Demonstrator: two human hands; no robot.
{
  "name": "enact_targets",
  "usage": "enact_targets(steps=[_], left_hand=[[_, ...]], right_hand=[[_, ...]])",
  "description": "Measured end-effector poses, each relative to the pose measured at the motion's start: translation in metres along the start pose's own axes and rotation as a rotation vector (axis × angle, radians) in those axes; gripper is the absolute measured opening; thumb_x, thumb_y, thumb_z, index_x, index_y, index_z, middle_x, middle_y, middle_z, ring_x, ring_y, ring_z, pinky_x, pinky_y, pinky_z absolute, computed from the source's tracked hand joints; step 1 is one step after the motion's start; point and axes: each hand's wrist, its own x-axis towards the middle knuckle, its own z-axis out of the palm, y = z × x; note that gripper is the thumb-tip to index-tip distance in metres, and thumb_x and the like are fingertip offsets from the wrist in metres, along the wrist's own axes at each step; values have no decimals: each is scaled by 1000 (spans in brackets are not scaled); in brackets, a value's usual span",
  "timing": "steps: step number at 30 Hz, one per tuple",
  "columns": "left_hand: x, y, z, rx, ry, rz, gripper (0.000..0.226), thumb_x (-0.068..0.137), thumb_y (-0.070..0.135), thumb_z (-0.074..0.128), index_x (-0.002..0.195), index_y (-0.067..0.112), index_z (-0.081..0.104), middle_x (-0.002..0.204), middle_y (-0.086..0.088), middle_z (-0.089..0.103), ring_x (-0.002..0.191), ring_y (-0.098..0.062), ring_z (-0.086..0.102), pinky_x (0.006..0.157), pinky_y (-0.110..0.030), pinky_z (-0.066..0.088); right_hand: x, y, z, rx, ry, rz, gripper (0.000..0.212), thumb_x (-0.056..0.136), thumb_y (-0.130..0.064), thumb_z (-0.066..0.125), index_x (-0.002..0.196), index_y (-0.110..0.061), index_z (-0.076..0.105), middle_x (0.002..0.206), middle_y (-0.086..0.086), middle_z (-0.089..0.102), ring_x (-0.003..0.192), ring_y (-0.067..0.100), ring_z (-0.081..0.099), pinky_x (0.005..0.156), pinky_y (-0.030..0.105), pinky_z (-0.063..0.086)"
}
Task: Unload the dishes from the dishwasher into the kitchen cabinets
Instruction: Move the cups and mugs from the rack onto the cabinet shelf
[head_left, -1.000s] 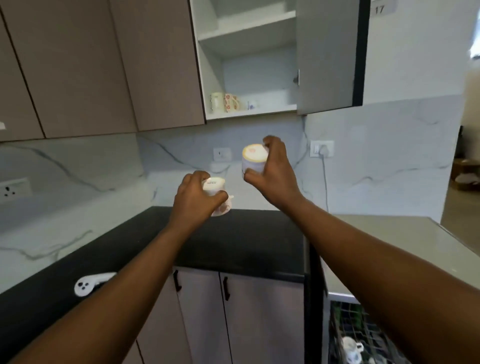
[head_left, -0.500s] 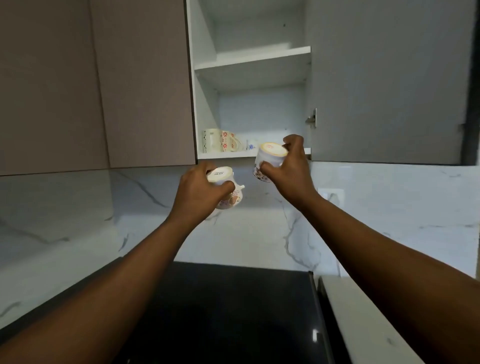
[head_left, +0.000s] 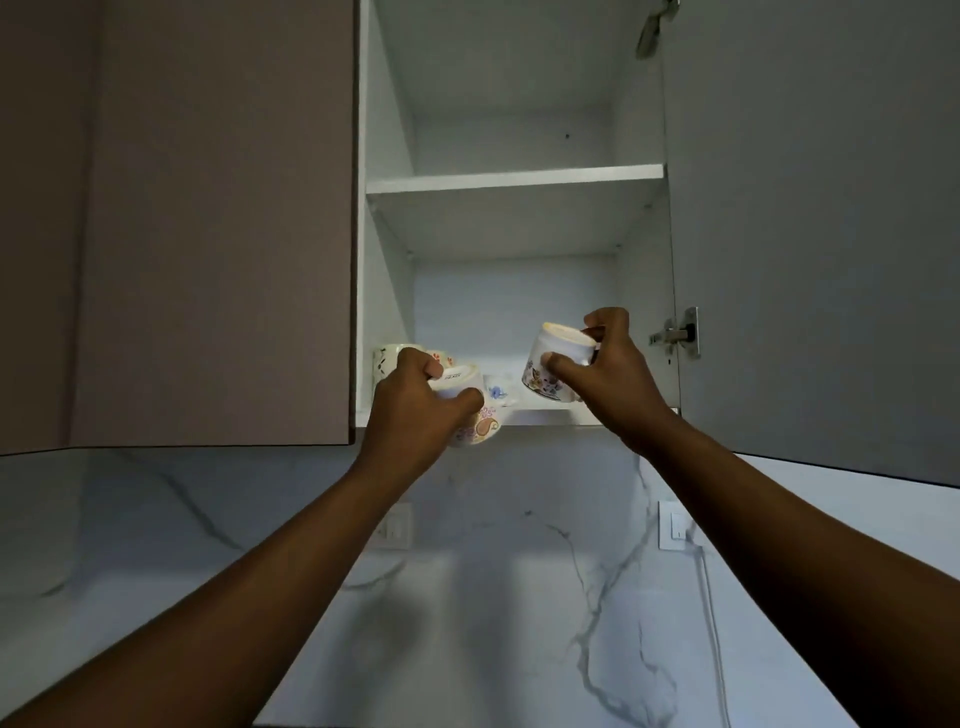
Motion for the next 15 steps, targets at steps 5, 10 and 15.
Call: enact_targets(steps=[5, 10, 15], left_hand=[[41, -27, 30, 19, 32, 66, 43, 74, 27, 75, 103, 13, 47, 97, -4, 61, 84, -21, 58, 61, -27, 43], [71, -48, 46, 66, 52, 57, 41, 73, 26, 75, 102, 13, 48, 97, -5, 62, 85, -22, 59, 66, -31, 47], [100, -61, 59, 169, 36, 94, 41, 75, 29, 74, 103, 16, 48, 93, -2, 61, 85, -21, 60, 72, -34, 51]], right_hand=[[45, 32, 41, -41, -36, 19, 56, 75, -29, 73, 114, -20, 34, 110, 5, 51, 94, 25, 56, 72, 36, 51], [92, 76, 77, -132, -151, 95, 56, 72, -26, 77, 108, -16, 36, 102, 9, 53, 89, 26, 56, 66, 33, 51], [128, 111, 107, -194, -370, 192, 65, 75, -27, 80, 119, -4, 39, 110, 14, 52, 90, 23, 53, 54, 25, 43]])
